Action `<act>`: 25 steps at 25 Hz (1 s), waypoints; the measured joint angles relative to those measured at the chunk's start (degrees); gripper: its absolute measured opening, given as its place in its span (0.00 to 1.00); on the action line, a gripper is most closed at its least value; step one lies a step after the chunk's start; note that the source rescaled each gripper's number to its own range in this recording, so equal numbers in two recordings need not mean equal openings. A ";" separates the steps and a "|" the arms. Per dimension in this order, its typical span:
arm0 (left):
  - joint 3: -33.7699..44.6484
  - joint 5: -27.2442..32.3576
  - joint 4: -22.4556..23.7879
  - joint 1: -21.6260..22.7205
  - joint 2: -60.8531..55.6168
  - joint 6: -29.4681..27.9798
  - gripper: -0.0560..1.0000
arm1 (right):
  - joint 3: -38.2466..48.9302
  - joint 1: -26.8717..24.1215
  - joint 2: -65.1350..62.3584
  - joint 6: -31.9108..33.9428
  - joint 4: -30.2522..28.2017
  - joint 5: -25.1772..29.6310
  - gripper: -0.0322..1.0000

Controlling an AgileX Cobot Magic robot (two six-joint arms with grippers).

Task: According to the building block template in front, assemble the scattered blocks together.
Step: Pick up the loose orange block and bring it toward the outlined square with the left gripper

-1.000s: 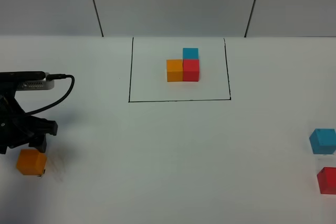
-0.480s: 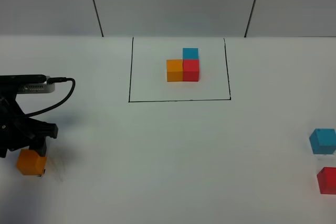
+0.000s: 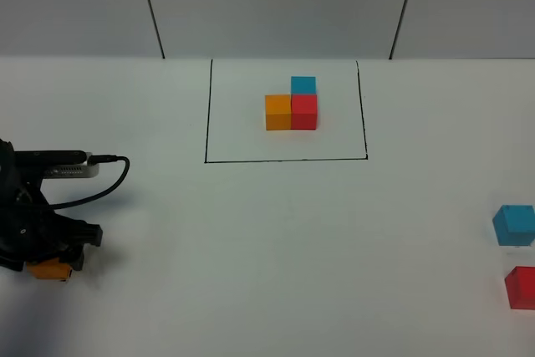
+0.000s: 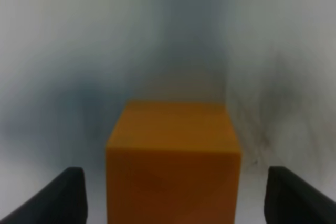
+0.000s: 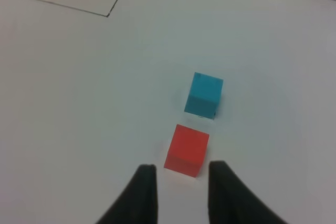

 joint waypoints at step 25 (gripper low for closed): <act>-0.71 -2.93 3.83 0.00 3.31 5.09 0.06 | 0.00 0.00 0.00 0.00 0.00 0.00 0.03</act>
